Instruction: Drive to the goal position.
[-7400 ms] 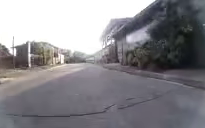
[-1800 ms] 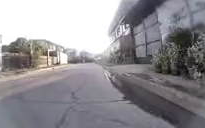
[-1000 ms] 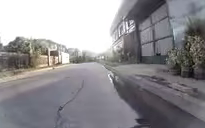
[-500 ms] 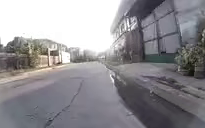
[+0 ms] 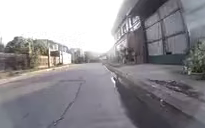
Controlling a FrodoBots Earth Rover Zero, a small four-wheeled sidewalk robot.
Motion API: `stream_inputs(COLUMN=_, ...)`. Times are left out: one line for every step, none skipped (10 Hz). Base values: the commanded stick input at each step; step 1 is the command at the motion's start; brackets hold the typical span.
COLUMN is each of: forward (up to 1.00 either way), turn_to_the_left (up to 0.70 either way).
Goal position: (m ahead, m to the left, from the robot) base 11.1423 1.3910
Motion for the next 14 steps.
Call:
stream_inputs(forward=0.71, turn_to_the_left=0.00)
stream_inputs(forward=0.71, turn_to_the_left=0.00)
stream_inputs(forward=0.71, turn_to_the_left=0.00)
stream_inputs(forward=0.71, turn_to_the_left=0.00)
stream_inputs(forward=0.71, turn_to_the_left=0.00)
stream_inputs(forward=0.71, turn_to_the_left=0.00)
stream_inputs(forward=0.71, turn_to_the_left=0.00)
stream_inputs(forward=0.71, turn_to_the_left=0.00)
stream_inputs(forward=0.71, turn_to_the_left=0.00)
stream_inputs(forward=0.71, turn_to_the_left=0.00)
stream_inputs(forward=0.71, turn_to_the_left=0.00)
stream_inputs(forward=0.71, turn_to_the_left=0.00)
stream_inputs(forward=0.71, turn_to_the_left=0.00)
stream_inputs(forward=0.71, turn_to_the_left=0.00)
